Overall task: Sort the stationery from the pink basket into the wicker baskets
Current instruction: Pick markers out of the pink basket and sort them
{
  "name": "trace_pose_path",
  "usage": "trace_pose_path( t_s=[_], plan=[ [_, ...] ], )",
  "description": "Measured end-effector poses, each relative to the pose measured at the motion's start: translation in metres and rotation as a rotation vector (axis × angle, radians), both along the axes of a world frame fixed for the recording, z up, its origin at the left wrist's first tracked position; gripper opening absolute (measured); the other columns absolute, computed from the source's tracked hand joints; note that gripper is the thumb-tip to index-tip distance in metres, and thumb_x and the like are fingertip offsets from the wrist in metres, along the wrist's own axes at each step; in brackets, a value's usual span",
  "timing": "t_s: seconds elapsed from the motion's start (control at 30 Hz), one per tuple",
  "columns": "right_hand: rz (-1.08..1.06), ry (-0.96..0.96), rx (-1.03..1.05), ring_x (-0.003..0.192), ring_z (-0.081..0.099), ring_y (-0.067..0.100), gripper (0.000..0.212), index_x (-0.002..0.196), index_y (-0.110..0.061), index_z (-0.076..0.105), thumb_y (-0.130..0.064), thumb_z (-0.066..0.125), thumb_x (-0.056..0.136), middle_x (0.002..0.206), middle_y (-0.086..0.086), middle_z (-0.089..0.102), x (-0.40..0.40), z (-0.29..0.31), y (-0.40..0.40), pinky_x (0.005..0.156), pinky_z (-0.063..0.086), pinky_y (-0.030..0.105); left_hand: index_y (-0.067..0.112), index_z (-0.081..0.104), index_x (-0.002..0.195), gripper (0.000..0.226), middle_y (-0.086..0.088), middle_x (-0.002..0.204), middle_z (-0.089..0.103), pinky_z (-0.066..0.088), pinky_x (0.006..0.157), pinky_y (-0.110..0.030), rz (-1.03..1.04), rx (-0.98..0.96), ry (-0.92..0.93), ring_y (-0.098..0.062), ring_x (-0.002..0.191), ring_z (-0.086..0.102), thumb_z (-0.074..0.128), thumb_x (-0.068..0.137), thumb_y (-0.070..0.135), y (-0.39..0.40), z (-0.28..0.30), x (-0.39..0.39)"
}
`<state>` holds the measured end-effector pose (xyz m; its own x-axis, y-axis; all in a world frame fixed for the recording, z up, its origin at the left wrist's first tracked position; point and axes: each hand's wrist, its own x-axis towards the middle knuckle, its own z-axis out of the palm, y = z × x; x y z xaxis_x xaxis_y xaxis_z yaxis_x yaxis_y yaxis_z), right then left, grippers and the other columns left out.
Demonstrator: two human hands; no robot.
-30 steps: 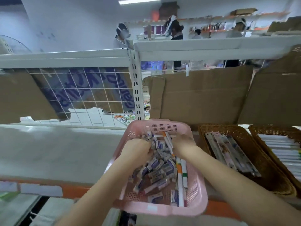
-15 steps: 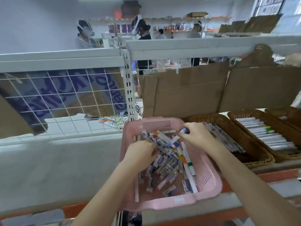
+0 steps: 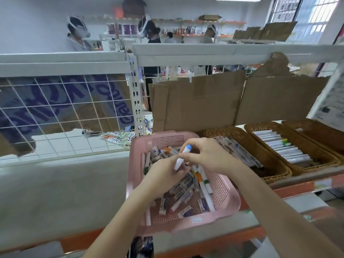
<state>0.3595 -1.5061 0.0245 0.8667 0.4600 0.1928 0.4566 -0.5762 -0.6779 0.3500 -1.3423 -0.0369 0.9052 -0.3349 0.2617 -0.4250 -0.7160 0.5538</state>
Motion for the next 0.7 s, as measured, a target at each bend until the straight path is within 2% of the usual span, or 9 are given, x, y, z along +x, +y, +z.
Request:
trace_pose_path(
  t_s=[0.07, 0.17, 0.3, 0.37, 0.43, 0.53, 0.6, 0.7],
  plan=[
    [0.018, -0.020, 0.023, 0.057, 0.050, 0.003, 0.014, 0.081, -0.023, 0.066, -0.034, 0.063, 0.088, 0.071, -0.003, 0.061, 0.001, 0.001, 0.003, 0.051, 0.038, 0.016, 0.029, 0.049, 0.089, 0.010, 0.012, 0.056, 0.050, 0.034, 0.048, -0.011, 0.028, -0.107, 0.047, 0.004, 0.049, 0.047, 0.046, 0.098, 0.031, -0.002, 0.000, -0.001],
    [0.042, -0.024, 0.031, 0.055, 0.049, 0.002, 0.017, 0.083, -0.021, 0.066, -0.037, 0.061, 0.089, 0.071, -0.002, 0.061, 0.004, 0.001, 0.002, 0.050, 0.038, 0.014, 0.041, 0.045, 0.082, 0.022, 0.014, 0.048, 0.046, 0.027, 0.043, -0.015, 0.030, -0.204, 0.071, -0.002, 0.042, 0.037, 0.041, 0.100, 0.030, -0.003, -0.001, -0.003],
    [0.077, 0.008, 0.021, 0.057, 0.051, 0.003, 0.016, 0.085, -0.023, 0.065, -0.037, 0.060, 0.090, 0.071, -0.004, 0.061, 0.009, 0.001, -0.001, 0.053, 0.042, 0.019, 0.040, 0.055, 0.096, 0.016, 0.013, 0.048, 0.041, 0.024, 0.045, -0.020, 0.049, -0.253, 0.091, -0.004, 0.044, 0.032, 0.040, 0.100, 0.036, -0.005, -0.006, -0.002],
    [0.069, 0.002, 0.018, 0.056, 0.052, 0.002, 0.015, 0.084, -0.023, 0.065, -0.035, 0.060, 0.090, 0.069, -0.005, 0.061, 0.012, 0.002, -0.003, 0.054, 0.044, 0.019, 0.043, 0.053, 0.085, 0.018, 0.016, 0.048, 0.043, 0.024, 0.045, -0.020, 0.044, -0.266, 0.101, -0.004, 0.044, 0.033, 0.043, 0.098, 0.038, -0.004, -0.007, -0.001],
    [0.021, 0.013, 0.064, 0.058, 0.057, 0.003, 0.010, 0.085, -0.024, 0.065, -0.032, 0.061, 0.090, 0.068, -0.007, 0.063, 0.015, 0.005, -0.010, 0.055, 0.048, 0.019, 0.038, 0.050, 0.078, 0.017, 0.016, 0.050, 0.044, 0.027, 0.046, -0.022, 0.057, -0.284, 0.123, -0.004, 0.044, 0.033, 0.050, 0.095, 0.038, -0.001, -0.007, -0.001],
    [-0.111, 0.044, 0.300, 0.064, 0.062, 0.002, 0.007, 0.087, -0.022, 0.068, -0.025, 0.062, 0.090, 0.070, -0.008, 0.067, 0.020, 0.004, -0.031, 0.057, 0.049, 0.015, 0.019, 0.055, 0.085, 0.020, 0.012, 0.057, 0.049, 0.032, 0.047, -0.020, 0.110, -0.322, 0.120, -0.006, 0.048, 0.041, 0.059, 0.089, 0.038, 0.006, -0.007, -0.001],
    [-0.191, 0.130, 0.552, 0.072, 0.064, 0.009, 0.010, 0.090, -0.017, 0.069, -0.023, 0.061, 0.090, 0.075, -0.001, 0.069, 0.018, -0.002, -0.043, 0.065, 0.051, 0.018, 0.022, 0.056, 0.080, 0.017, 0.015, 0.061, 0.057, 0.038, 0.052, -0.016, 0.131, -0.385, 0.109, -0.002, 0.053, 0.049, 0.062, 0.087, 0.037, 0.010, -0.006, -0.001],
    [-0.155, 0.447, 0.989, 0.080, 0.066, 0.019, 0.021, 0.096, -0.007, 0.067, -0.022, 0.064, 0.081, 0.084, 0.008, 0.070, 0.006, -0.017, -0.041, 0.072, 0.055, 0.027, 0.032, 0.058, 0.076, 0.014, 0.018, 0.064, 0.059, 0.038, 0.055, -0.012, 0.120, -0.467, 0.107, 0.002, 0.057, 0.052, 0.062, 0.087, 0.039, 0.009, -0.001, -0.003]
  ],
)
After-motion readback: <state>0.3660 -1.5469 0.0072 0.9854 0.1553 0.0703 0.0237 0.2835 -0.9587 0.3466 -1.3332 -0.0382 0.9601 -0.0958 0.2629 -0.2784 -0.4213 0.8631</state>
